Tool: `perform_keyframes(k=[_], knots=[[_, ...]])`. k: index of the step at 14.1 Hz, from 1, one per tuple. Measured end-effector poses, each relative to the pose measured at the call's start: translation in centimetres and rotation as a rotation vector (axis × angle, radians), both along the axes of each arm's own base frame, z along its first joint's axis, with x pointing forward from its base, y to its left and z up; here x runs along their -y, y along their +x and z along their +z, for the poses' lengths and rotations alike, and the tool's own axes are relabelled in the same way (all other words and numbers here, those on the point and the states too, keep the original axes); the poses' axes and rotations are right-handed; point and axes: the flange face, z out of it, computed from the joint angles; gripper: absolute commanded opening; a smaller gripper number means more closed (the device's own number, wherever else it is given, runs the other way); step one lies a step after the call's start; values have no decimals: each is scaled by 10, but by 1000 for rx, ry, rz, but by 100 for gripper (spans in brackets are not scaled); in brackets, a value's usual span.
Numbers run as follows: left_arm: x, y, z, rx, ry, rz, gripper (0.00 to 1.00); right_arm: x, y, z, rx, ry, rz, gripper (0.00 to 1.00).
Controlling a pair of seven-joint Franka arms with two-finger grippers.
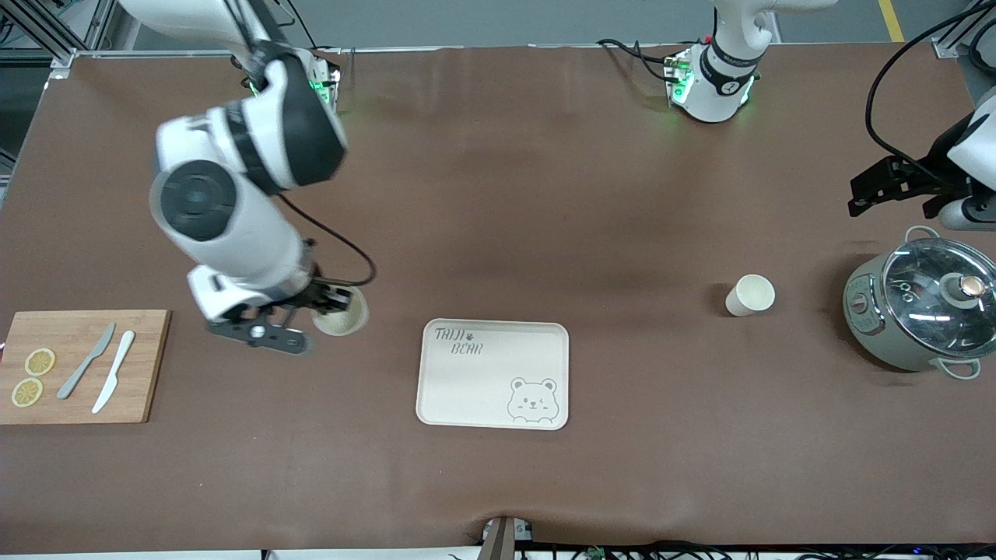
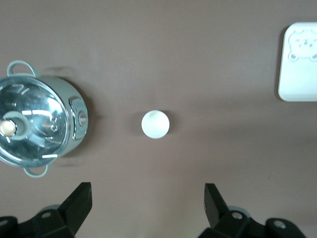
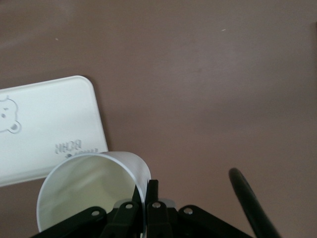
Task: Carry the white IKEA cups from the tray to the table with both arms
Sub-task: 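Lift the second cup with the right gripper toward the cutting board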
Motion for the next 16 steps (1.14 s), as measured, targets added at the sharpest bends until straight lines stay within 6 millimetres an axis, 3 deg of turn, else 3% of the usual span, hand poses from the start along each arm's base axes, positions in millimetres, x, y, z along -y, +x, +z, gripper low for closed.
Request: perform_keyframes(k=[4,6,8,11,16], knots=[[1,-2,-6,-34,2,-1,100,93,-9,26,-32,26,117,0],[2,-1,-8,-41,3,-4,100,137,-14,27,-48,36,162,0],[5,1,-13,-50,4,-8,100,168,-17,20,-54,39,197,0],[12,6,-24,-69,6,-20,100,185,-22,-7,-11,18,238,0],[17,6,-21,-63,3,-78,100,187,-44,-82,69,14,258,0]])
